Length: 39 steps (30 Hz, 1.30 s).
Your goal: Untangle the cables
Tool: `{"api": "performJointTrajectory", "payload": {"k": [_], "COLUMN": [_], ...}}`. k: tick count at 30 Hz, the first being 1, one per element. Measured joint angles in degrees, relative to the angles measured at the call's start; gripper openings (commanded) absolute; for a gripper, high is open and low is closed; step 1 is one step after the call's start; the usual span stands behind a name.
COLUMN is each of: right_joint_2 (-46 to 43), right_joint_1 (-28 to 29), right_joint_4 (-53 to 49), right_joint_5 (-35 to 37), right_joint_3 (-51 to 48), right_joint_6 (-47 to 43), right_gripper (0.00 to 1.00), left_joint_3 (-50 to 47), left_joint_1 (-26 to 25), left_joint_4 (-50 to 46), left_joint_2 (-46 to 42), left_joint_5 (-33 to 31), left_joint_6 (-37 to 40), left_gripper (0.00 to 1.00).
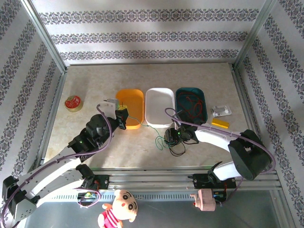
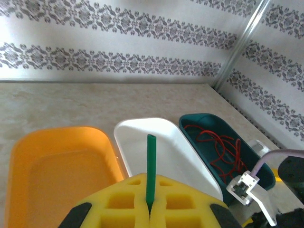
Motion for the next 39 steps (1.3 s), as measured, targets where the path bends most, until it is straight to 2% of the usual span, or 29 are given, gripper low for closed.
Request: {"api": "performJointTrajectory", "payload": {"k": [5, 12, 13, 15, 16, 20, 23, 27, 34, 39], "right_joint_2": [-0.22, -6.38, -8.46, -13.20, -16.09, -25.68, -28.15, -24.85, -11.08, -0.98], "right_joint_1": [-1.03, -1.44, -1.46, -1.46, -1.46, -2.23, -2.45, -1.46, 3.19, 5.29], "right_joint_4": [-0.02, -0.79, -1.01, -1.20, -1.11, -0.11, 0.59, 1.05, -0.26, -1.77], "right_joint_5": [0.22, 0.24, 0.48, 1.18, 1.68, 2.78, 2.69, 0.98, -1.90, 0.04], "right_joint_3": [-0.02, -2.14, -2.58, -3.52, -4.02, -5.84, -6.23, -6.12, -1.60, 2.49], "right_joint_6": [0.85, -0.17, -0.55, -1.05, -1.53, -2.71, -3.28, -4.76, -6.97, -7.10], "right_gripper": [0.55, 0.60, 0.64, 0.87, 0.91, 0.91, 0.90, 0.89, 0.85, 0.83], "left_joint_3": [0.46, 9.05, 9.77, 10.49, 10.62, 10.64, 10.67, 10.67, 10.67, 10.91], "left_joint_1": [0.11, 0.13, 0.13, 0.15, 0.24, 0.50, 0.50, 0.50, 0.50, 0.50], "left_joint_4": [-0.07, -3.91, -4.24, -4.79, -5.18, -6.05, -6.45, -6.97, -7.04, -7.19], "left_joint_2": [-2.16, 4.35, 5.20, 6.27, 6.62, 7.34, 7.78, 8.52, 8.70, 8.24], "left_joint_5": [-0.66, 11.47, 12.85, 15.08, 15.87, 17.97, 19.47, 21.00, 21.55, 21.55], "left_joint_6": [1.55, 5.09, 5.44, 5.92, 6.29, 7.04, 7.41, 7.65, 7.80, 7.80], "left_gripper": [0.00, 0.00, 0.00, 0.00, 0.00, 0.00, 0.00, 0.00, 0.00, 0.00]}}
